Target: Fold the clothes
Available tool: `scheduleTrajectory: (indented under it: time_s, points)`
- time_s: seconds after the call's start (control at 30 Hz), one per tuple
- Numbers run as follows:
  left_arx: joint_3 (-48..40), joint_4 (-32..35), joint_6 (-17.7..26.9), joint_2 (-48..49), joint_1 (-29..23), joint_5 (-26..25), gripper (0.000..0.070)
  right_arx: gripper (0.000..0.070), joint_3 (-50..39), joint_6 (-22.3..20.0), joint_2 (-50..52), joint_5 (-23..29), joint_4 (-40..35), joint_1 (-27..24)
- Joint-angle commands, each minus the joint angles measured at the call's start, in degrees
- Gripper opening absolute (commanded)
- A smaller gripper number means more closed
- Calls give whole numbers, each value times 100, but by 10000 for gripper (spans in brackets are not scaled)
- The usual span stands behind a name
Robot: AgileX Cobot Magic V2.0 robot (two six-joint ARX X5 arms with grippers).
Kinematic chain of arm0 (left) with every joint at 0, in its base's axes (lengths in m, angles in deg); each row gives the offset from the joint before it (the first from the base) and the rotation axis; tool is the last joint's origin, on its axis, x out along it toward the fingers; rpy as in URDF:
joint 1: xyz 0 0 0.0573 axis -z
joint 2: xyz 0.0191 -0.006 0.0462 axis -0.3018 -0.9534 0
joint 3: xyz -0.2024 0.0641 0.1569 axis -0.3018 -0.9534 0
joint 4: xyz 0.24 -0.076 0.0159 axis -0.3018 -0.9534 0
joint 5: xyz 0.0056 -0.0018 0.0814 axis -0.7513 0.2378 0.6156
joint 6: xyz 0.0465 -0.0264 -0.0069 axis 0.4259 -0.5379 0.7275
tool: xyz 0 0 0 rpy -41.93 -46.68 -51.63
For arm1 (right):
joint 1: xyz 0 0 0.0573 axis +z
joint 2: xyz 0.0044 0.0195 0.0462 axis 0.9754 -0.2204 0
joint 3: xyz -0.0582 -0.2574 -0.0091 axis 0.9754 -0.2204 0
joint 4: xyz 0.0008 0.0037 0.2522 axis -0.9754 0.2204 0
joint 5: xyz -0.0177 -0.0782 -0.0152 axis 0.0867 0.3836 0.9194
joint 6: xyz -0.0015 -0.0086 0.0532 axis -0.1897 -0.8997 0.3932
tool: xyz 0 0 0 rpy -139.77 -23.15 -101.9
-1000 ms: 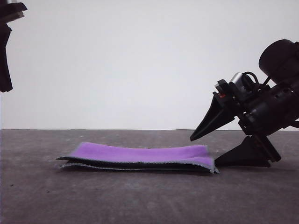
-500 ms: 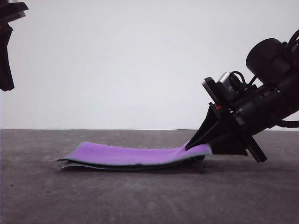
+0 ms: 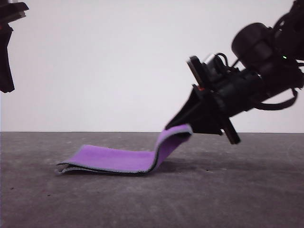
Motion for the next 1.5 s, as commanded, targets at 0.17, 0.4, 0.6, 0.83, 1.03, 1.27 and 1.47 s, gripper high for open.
scheduleTrajectory:
  time_s: [0.17, 0.4, 0.6, 0.83, 1.03, 1.27, 1.47]
  points:
    - [57, 54, -28, -33, 15, -7, 4, 8, 321, 98, -219, 234, 55, 379]
    - [57, 59, -28, -33, 13, -7, 4, 8, 756, 219, -705, 219, 99, 670]
    - [57, 67, -26, -33, 13, -7, 4, 8, 1182, 252, -1021, 230, 165, 976]
    - [57, 68, -26, -33, 13, -7, 4, 8, 1664, 250, -1340, 247, 268, 1215]
    - [57, 72, -2, -33, 13, -5, 4, 8, 1824, 250, -1520, 329, 295, 1304]
    - [57, 146, 3, -33, 13, -7, 4, 8, 1826, 267, -1532, 414, 218, 1379]
    - [57, 228, 1, -33, 13, -7, 4, 8, 1958, 314, -1550, 536, 222, 1434]
